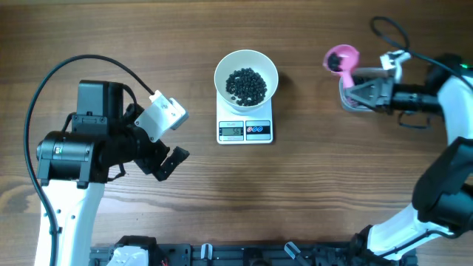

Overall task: Scoop item into bowl and weigh 150g on scale
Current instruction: 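Lift the filled scoop and carry it left over the white bowl, then tilt the scoop with the right gripper to pour beans into the bowl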

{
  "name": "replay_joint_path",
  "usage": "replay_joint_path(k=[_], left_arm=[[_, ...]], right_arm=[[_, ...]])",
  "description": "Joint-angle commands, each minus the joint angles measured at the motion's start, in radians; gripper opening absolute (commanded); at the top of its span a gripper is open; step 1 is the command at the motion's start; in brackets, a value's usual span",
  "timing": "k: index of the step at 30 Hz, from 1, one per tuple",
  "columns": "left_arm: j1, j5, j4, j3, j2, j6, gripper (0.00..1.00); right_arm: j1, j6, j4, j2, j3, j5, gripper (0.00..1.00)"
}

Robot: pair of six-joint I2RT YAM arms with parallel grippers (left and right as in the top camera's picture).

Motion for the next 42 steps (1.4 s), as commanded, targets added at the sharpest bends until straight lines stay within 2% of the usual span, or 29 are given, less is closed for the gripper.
replay_joint_path(k=[1,7,17,27,30,42], left_arm=[[0.008,0.023,0.0,0.006,-0.01,-0.003,1.0],[0.008,0.023,0.0,0.006,-0.01,-0.003,1.0],[0.008,0.023,0.0,0.006,-0.01,-0.003,1.0],[0.008,0.023,0.0,0.006,-0.01,-0.003,1.0],[0.008,0.023,0.0,0.006,-0.01,-0.003,1.0],[0.008,0.023,0.0,0.006,-0.01,-0.003,1.0]], right_arm=[[0.098,-0.022,0.004,0.014,0.003,-0.09,0.04],[0.246,0.035,0.039,0.003,0.064,-0.063,0.05],[0.464,0.191,0.226,-0.016,0.106,0.325,0.04],[0.618,0.189,0.249,-0.025,0.133,0.66,0.05],[0.676,0.188,0.253,-0.039,0.146,0.839,0.04],[0.83,0.129,0.313,-0.044,0.151,1.288,0.04]])
